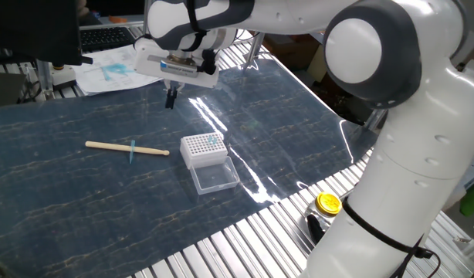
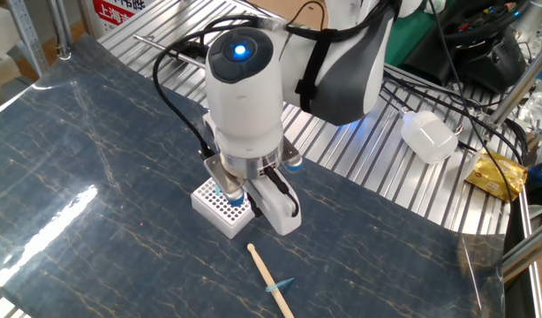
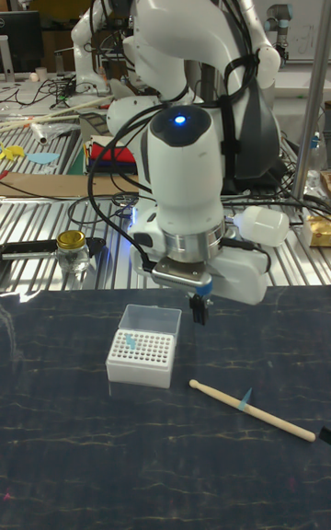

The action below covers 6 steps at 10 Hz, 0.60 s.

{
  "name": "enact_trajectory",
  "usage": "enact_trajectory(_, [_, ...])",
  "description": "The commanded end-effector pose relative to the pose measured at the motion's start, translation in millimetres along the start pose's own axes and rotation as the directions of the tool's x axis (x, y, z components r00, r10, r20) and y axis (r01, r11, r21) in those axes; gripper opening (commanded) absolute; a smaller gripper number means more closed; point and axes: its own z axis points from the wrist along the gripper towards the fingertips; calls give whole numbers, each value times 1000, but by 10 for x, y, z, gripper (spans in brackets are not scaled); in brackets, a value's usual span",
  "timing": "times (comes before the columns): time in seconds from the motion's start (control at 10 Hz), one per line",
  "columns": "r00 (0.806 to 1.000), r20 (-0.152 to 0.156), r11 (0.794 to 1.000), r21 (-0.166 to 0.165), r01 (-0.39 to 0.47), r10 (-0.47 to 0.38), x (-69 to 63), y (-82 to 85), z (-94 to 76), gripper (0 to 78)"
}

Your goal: Insert a medium pipette tip into the holder for medium pipette tips

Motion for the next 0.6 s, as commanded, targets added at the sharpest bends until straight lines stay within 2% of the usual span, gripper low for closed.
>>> enact_trajectory(0.1, [1000,-20,1000,11,8,-8,-6,7,-15,0])
enact_trajectory(0.3, [998,-55,1000,30,4,-2,-6,7,-15,0])
enact_trajectory(0.6, [998,-69,1000,27,1,1,-6,7,-15,0])
